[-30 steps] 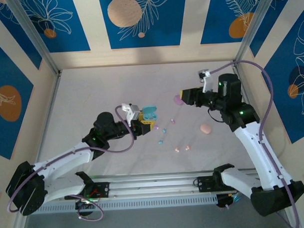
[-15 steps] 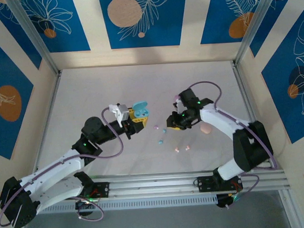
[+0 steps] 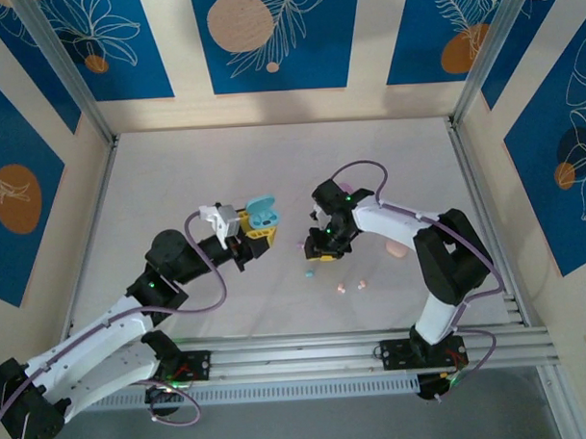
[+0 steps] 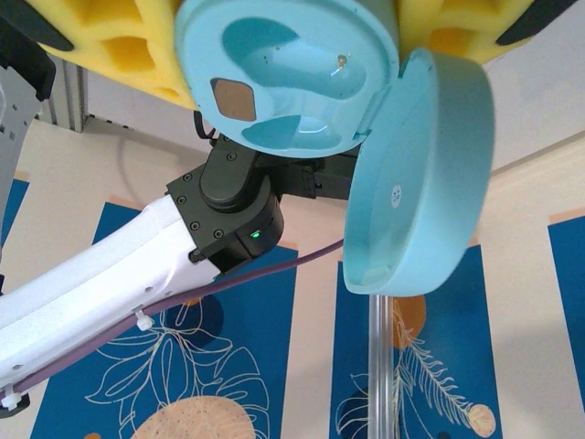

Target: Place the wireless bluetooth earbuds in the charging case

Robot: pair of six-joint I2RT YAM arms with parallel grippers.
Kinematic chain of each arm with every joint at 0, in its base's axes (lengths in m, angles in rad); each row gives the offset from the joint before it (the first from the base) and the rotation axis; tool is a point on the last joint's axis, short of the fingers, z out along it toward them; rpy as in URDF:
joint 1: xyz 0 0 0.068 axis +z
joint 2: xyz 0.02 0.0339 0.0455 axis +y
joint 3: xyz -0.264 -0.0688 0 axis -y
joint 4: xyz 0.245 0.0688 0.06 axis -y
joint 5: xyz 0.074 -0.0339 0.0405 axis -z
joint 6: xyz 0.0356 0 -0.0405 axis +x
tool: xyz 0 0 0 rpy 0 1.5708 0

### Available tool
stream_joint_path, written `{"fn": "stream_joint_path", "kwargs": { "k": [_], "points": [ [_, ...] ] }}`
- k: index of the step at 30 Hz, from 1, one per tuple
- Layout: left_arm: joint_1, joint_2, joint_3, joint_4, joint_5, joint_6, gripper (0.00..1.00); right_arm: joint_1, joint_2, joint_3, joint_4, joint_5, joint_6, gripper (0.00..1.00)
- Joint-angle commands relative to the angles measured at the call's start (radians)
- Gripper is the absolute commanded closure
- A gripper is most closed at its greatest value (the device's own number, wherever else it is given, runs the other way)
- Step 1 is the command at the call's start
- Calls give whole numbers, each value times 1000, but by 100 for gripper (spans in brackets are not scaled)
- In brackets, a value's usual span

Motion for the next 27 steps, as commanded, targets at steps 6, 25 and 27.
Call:
{"fn": "stream_joint_path", "kwargs": {
  "k": [6, 25, 27],
  "points": [
    [-4, -11, 43, -6, -7, 17, 66, 56, 49, 63, 0, -14, -47, 60],
    [-5, -22, 42, -20, -7, 6, 66, 78, 208, 138, -26, -4, -136, 59],
    [-4, -20, 42, -18, -6, 6, 66, 82, 201, 118, -27, -5, -133, 60]
  ]
}}
